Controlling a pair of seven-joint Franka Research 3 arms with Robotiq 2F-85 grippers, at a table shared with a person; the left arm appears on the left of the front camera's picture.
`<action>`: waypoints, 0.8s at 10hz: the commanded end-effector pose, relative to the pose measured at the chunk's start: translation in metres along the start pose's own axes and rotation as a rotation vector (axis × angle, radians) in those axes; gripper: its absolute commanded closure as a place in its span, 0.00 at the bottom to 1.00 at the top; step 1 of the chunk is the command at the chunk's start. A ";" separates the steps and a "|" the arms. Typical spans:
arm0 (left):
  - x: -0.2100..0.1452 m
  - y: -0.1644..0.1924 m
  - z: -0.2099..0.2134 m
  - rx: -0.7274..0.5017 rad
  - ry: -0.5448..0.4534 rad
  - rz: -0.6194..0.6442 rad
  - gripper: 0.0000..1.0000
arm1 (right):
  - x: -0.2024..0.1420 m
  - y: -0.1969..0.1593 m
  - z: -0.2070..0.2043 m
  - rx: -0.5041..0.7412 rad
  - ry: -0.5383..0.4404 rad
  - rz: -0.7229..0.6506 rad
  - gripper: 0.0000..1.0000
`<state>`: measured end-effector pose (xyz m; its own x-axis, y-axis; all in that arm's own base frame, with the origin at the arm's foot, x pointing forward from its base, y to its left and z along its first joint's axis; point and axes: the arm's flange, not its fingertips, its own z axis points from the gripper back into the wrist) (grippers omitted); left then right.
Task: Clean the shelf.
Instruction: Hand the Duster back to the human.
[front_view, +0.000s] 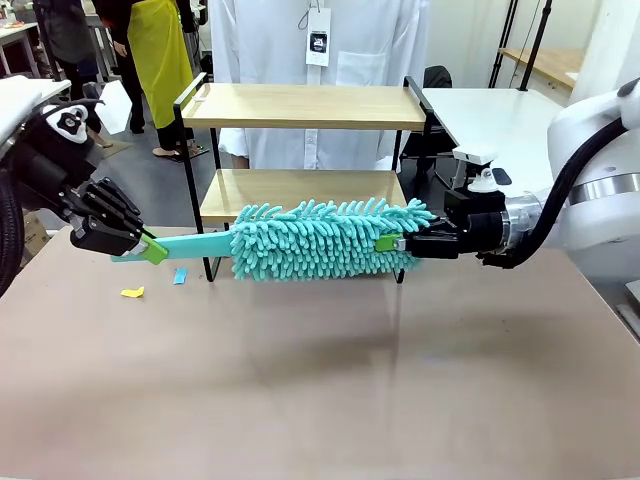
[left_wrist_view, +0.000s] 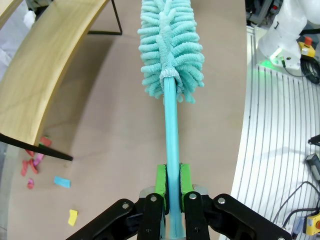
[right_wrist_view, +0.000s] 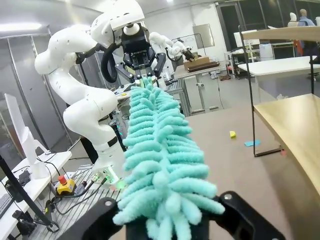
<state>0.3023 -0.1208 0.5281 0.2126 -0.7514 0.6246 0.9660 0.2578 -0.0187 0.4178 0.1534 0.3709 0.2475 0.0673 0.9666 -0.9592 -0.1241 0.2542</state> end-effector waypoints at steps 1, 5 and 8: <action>0.003 -0.001 0.000 -0.009 -0.029 -0.002 0.87 | 0.000 -0.001 0.002 0.020 -0.005 0.037 1.00; 0.003 -0.001 0.000 -0.009 -0.029 -0.002 0.87 | 0.002 0.000 0.008 0.032 -0.043 0.084 1.00; -0.001 -0.001 0.006 0.010 -0.025 -0.003 0.30 | 0.001 0.001 0.001 0.013 -0.013 0.038 1.00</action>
<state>0.3021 -0.1201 0.5303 0.2129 -0.7481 0.6285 0.9651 0.2613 -0.0158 0.4167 0.1515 0.3713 0.2182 0.0424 0.9750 -0.9642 -0.1448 0.2221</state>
